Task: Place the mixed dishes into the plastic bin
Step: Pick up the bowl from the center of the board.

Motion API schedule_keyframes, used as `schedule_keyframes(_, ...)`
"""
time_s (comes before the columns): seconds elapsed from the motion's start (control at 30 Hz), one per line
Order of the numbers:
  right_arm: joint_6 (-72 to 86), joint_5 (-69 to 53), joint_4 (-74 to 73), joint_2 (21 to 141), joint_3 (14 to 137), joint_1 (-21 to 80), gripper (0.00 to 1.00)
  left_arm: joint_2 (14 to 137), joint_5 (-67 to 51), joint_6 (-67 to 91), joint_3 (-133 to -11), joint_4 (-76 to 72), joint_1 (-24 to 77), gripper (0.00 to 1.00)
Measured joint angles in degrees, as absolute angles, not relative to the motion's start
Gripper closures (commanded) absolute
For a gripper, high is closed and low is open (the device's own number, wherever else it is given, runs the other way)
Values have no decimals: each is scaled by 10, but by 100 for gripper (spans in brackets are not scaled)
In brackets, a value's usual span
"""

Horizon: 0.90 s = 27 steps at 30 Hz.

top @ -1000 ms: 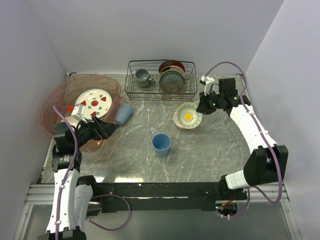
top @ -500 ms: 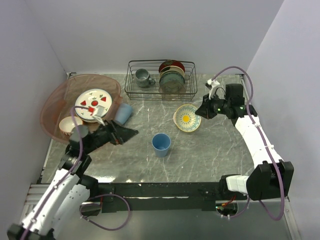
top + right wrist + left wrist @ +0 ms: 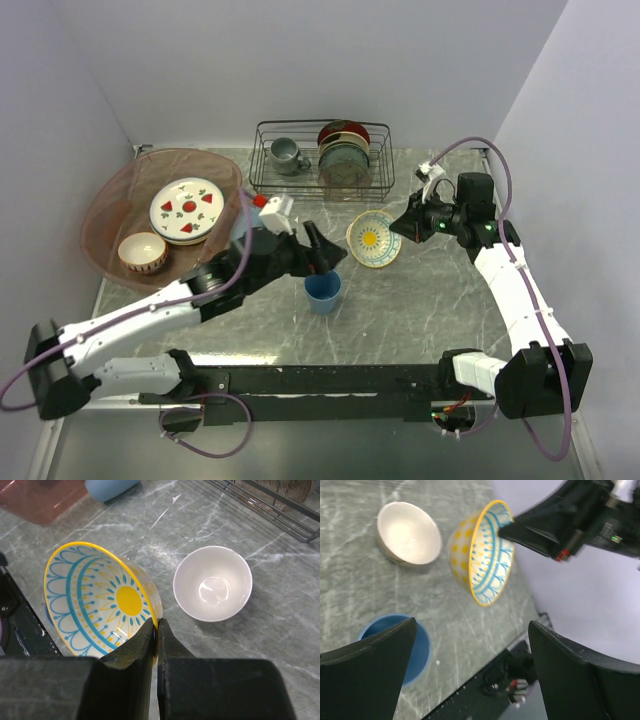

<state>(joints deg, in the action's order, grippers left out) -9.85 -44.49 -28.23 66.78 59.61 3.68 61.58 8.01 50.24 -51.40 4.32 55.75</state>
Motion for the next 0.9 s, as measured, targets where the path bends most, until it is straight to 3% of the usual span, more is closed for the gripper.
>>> schedule_keyframes(0.27, -98, -452, -275, 655, 588, 37, 100, 775, 254, 511, -664, 144, 628, 3)
schedule_keyframes(0.6, -96, -458, -274, 644, 587, 37, 100, 914, 368, 536, -816, 301, 653, 46)
schedule_keyframes(0.73, -98, -455, -275, 636, 587, 37, 100, 953, 391, 550, -867, 356, 653, 53)
schedule_keyframes(0.9, -98, -461, -279, 631, 585, 37, 100, 966, 402, 568, -889, 376, 659, 79)
